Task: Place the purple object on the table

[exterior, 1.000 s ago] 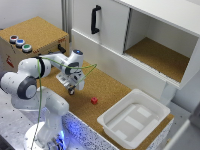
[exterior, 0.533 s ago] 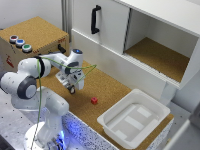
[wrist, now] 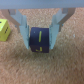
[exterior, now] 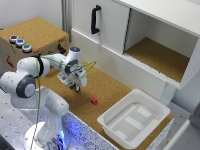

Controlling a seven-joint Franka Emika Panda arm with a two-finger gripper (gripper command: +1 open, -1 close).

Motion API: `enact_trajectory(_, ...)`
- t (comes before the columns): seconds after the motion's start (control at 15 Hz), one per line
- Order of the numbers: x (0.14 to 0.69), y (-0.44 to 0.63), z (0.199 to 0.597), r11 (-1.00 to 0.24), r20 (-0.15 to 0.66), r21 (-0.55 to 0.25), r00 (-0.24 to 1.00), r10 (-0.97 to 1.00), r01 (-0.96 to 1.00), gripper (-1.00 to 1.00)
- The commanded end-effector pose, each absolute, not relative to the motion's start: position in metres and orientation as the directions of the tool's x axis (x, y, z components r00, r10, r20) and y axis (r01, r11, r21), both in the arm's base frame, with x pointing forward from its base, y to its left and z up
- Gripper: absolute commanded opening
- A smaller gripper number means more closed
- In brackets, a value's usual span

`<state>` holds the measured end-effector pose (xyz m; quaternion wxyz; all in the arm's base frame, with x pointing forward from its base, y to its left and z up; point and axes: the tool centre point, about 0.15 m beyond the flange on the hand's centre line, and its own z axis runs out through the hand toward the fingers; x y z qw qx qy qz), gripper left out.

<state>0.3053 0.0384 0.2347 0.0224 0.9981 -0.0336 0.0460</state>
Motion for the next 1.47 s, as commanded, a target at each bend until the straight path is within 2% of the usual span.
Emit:
enact_trajectory(0.0, 0.398, 0.020, 0.220, -0.999, -0.110, 0.052, 0.994, 0.007, 0.012, -1.00)
enact_trajectory(0.13, 0.406, 0.018, 0.219, -0.998, -0.103, 0.052, 0.995, 0.013, 0.019, -1.00)
enact_trajectory(0.33, 0.408, 0.023, 0.219, -0.997, -0.135, 0.056, 0.990, 0.045, 0.053, -1.00)
enact_trajectory(0.47, 0.400, 0.026, 0.219, -0.996, -0.168, 0.070, 0.985, 0.041, 0.054, -1.00)
enact_trajectory(0.8, 0.369, 0.031, 0.219, -0.998, -0.188, 0.058, 0.982, -0.023, -0.013, -1.00)
enact_trajectory(0.87, 0.367, 0.031, 0.219, -0.998, -0.188, 0.060, 0.981, -0.042, -0.032, 1.00)
enact_trajectory(1.0, 0.367, 0.032, 0.228, -0.995, -0.154, 0.081, 0.986, -0.065, -0.053, 1.00)
enact_trajectory(1.2, 0.369, 0.033, 0.254, -0.989, -0.057, 0.120, 0.994, -0.091, -0.084, 1.00)
enact_trajectory(1.27, 0.368, 0.033, 0.263, -0.989, -0.015, 0.109, 0.995, -0.100, -0.098, 1.00)
enact_trajectory(1.4, 0.365, 0.032, 0.278, -0.990, 0.020, 0.097, 0.995, -0.102, -0.104, 1.00)
